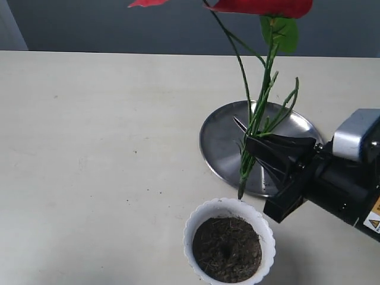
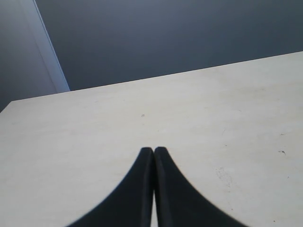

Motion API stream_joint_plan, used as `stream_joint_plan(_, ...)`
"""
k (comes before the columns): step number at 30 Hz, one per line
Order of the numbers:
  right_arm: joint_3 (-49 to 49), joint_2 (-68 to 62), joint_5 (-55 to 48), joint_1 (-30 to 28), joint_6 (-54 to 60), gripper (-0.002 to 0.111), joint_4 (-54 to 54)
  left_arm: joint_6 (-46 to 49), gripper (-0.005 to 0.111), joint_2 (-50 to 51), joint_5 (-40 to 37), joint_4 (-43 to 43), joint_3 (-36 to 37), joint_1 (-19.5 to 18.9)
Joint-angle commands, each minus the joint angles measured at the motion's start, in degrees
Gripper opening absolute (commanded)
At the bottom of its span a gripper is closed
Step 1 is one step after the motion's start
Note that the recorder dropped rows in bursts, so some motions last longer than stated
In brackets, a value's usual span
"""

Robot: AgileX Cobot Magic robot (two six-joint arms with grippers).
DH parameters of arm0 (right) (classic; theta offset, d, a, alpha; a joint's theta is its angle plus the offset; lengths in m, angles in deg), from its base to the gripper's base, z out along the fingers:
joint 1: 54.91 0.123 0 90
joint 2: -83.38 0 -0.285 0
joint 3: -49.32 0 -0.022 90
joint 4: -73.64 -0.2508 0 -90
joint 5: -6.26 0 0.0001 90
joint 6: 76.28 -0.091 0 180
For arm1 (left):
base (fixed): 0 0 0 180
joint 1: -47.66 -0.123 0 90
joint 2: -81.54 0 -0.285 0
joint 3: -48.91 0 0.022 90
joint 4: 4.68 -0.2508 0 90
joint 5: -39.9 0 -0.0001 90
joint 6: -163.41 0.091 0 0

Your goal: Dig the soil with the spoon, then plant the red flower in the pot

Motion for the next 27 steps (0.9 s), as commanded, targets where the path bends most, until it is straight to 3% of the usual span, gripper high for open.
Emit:
stream_joint_plan(1, 0.18, 2.57, 0.69, -0.10, -1.48, -0.001, 3.76, -0.14, 0.000, -0.42, 0.26, 0.06, 0.11, -0.17)
stream_joint_plan(7, 0.10, 6.26, -4.53, -0.10, -5.88, -0.001, 10.56, -0.14, 0.000, -0.42, 0.26, 0.06, 0.11, -0.17)
stream_joint_plan(12, -3.39, 7.53, -1.32, -0.10, -10.25, -0.001, 13.77, -0.14, 0.000, -0.42, 0.26, 0.06, 0.11, -0.17)
stream_joint_plan(16, -6.95, 7.53, 5.80, -0.10, -4.15, -0.001, 9.69, -0.14, 0.000, -0.42, 0.26, 0.06, 0.11, -0.17)
stream_joint_plan(27, -6.95, 4.40, 8.10, -0.10, -2.66, -0.001, 14.29, -0.14, 0.000, -0.42, 0.26, 0.06, 0.11, -0.17)
